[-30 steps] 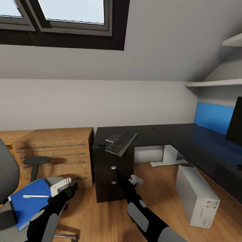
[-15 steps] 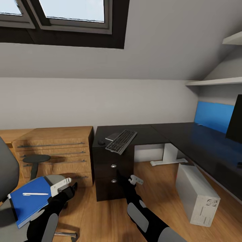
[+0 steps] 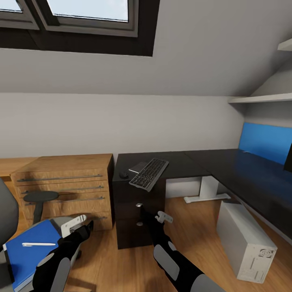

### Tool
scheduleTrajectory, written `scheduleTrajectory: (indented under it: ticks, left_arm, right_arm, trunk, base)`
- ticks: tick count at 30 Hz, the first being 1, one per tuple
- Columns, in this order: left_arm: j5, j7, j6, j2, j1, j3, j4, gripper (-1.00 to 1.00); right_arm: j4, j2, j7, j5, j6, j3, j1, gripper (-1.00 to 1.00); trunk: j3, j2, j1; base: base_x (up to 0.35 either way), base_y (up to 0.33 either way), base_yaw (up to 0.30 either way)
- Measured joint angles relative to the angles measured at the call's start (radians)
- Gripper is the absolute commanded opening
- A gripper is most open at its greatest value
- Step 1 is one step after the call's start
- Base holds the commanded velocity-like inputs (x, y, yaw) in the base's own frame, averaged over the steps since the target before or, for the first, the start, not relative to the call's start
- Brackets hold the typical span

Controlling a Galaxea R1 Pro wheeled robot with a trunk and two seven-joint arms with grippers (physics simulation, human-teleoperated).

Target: In the bedroom, organize the workspace by keeping the computer under the desk, ensuring the monitor is on the desk, placing the keyboard on the desk next to the monitor, placing the mouse on the desk next to the keyboard, moving the folder from the swivel chair onto the desk next to the mouse, stacking the notebook on top of the folder with the pen on top of the notebook, and positioning the swivel chair next to the desk.

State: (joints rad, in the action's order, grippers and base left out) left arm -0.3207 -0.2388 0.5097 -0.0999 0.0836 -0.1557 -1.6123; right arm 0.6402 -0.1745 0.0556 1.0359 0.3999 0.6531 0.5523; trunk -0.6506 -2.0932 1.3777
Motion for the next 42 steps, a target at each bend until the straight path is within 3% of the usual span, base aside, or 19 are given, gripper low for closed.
scheduleTrajectory:
  ticks: [42]
  left_arm:
    - [0.000,0.000,0.000,-0.001,0.000,0.015,0.001,1.00]
  right_arm:
    - [0.000,0.000,0.009,0.004,0.002,-0.005,0.000,1.00]
  trunk:
    - [0.000,0.000,0.000]
  base:
    - [0.070,0.070,0.000]
